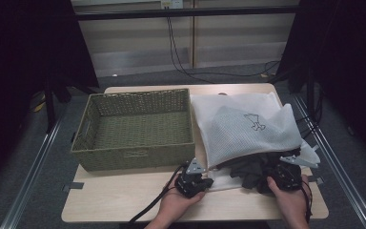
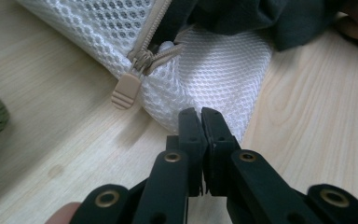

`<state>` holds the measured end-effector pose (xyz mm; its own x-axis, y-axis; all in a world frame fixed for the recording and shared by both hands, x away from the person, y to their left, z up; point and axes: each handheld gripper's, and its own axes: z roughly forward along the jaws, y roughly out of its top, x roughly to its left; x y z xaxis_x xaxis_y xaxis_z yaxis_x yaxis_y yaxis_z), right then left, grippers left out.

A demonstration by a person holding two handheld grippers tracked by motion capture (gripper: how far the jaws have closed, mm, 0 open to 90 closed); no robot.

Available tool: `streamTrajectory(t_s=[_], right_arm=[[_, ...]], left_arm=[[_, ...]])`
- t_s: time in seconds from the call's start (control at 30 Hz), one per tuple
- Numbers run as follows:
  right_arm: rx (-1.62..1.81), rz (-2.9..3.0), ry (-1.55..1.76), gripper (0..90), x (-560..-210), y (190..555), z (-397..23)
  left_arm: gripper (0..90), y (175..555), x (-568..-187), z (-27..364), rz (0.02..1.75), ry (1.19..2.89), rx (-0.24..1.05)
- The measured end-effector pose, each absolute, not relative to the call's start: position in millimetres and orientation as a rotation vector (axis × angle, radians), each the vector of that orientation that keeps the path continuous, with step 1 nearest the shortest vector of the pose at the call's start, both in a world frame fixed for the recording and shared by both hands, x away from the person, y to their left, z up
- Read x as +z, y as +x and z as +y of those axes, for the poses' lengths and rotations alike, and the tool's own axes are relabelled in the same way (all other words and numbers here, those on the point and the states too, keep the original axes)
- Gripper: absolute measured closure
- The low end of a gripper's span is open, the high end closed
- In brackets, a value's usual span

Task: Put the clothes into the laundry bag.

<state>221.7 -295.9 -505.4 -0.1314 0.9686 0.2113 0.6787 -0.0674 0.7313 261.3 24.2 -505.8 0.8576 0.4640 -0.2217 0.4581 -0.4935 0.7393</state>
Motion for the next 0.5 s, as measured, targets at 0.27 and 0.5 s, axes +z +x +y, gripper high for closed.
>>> streamTrajectory(t_s=[0.27, 0.5], right_arm=[[1.25, 1.847, 1.706, 77.4, -504, 209, -292], [1.152, 1.966, 1.529, 72.3, -505, 212, -258]], left_arm=[[38.9, 260, -505, 17, 0.754, 2.117, 0.032], [45.5, 250, -503, -14, 0.741, 2.216, 0.263]])
